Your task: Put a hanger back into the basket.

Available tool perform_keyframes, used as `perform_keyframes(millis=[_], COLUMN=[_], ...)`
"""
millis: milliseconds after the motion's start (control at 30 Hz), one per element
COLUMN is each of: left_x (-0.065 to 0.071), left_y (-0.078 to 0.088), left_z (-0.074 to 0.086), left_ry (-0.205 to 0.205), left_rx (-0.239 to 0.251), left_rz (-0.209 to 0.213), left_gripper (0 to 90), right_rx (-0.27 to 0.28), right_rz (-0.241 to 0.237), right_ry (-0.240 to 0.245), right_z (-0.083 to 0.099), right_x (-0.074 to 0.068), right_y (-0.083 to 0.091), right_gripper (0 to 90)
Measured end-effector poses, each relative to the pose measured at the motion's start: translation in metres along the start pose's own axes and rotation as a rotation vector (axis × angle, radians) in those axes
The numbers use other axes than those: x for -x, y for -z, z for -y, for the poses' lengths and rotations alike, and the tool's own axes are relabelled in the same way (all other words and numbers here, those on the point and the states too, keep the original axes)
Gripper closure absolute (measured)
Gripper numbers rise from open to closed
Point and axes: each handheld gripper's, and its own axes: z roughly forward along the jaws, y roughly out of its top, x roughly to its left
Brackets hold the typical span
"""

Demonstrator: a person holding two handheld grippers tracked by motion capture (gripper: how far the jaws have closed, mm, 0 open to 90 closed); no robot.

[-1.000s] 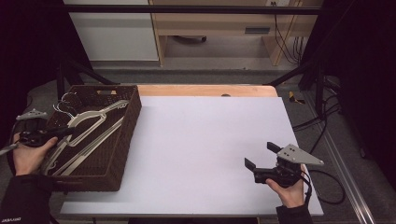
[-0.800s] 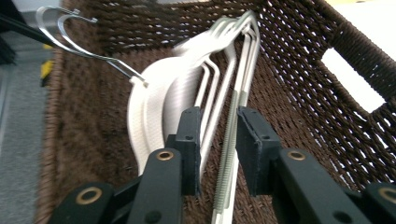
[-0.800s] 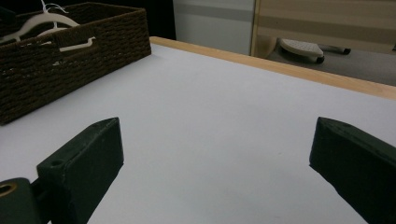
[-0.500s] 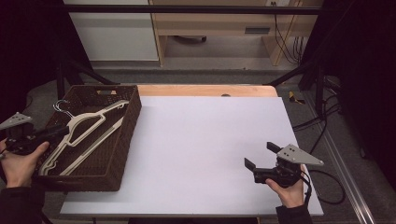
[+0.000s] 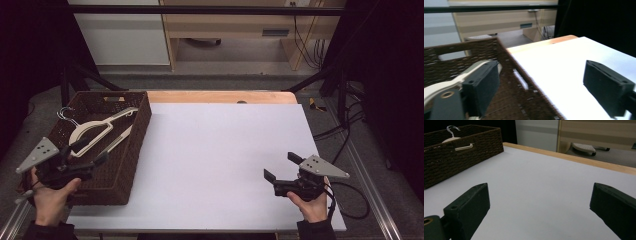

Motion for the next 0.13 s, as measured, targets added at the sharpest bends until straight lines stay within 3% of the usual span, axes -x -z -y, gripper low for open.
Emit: perform_keyframes(millis=[133], left_x=[0.016], left_y=[-0.009], left_z=[0.004], left_ry=[-0.014], left_rx=[0.002], left_rz=[0.033], left_gripper=[8.2], right_rx=[0.0], right_rz=[0.006], right_ry=[-0.004], right_z=[0.0], right_x=[0.002], right_y=[0.001], right_gripper=[2.8])
